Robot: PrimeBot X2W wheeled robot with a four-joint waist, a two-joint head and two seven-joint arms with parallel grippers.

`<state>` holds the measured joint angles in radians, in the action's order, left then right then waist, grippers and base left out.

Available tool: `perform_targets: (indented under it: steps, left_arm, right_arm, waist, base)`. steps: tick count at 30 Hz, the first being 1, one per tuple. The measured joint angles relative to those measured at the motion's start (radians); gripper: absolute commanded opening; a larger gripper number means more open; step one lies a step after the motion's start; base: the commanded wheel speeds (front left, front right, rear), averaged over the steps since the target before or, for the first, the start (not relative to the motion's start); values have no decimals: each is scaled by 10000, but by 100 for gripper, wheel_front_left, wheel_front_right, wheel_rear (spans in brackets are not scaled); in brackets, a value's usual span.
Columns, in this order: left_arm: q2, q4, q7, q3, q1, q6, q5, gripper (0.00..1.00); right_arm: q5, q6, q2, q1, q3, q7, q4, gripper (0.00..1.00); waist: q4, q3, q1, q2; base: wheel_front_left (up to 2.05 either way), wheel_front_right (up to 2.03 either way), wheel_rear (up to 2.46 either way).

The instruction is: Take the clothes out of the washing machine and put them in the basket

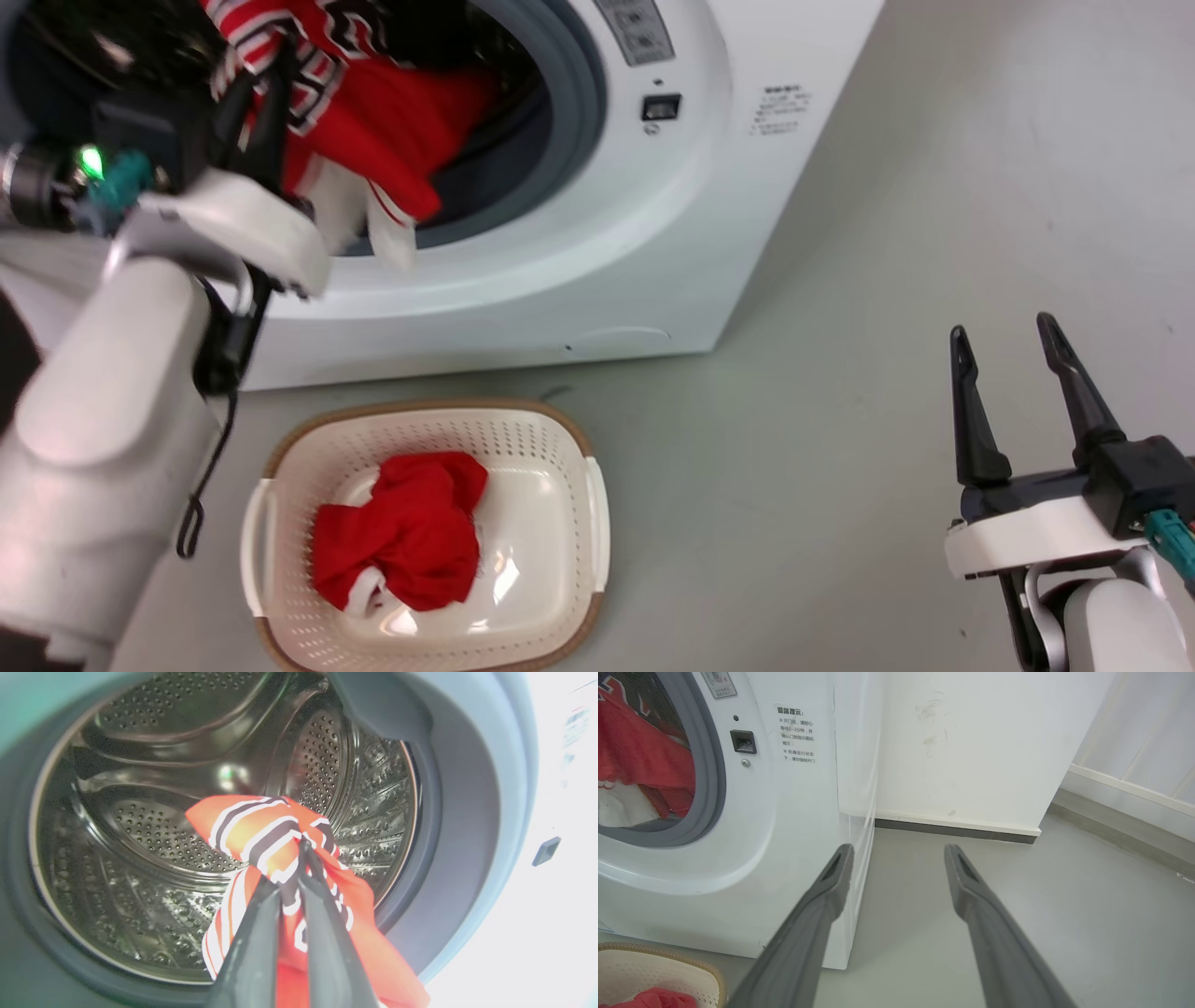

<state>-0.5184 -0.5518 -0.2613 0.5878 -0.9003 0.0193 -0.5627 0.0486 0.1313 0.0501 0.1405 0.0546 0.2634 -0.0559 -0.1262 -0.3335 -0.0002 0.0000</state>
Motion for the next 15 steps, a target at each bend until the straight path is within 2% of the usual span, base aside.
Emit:
perform_targets:
  steps: [7,15]
  left_arm:
    - [81,2418,-2,-554,2058,267,554,0]
    - [-21,4374,138,-288,3880,523,566,0]
  right_arm:
    - [119,0,0,-251,90,0,-113,100]
    - [146,0,2,-435,176,0,-146,100]
  waist:
    - [506,776,0,0]
    - [965,1182,0,0]
  base:
    - [0,0,0]
    - [0,0,0]
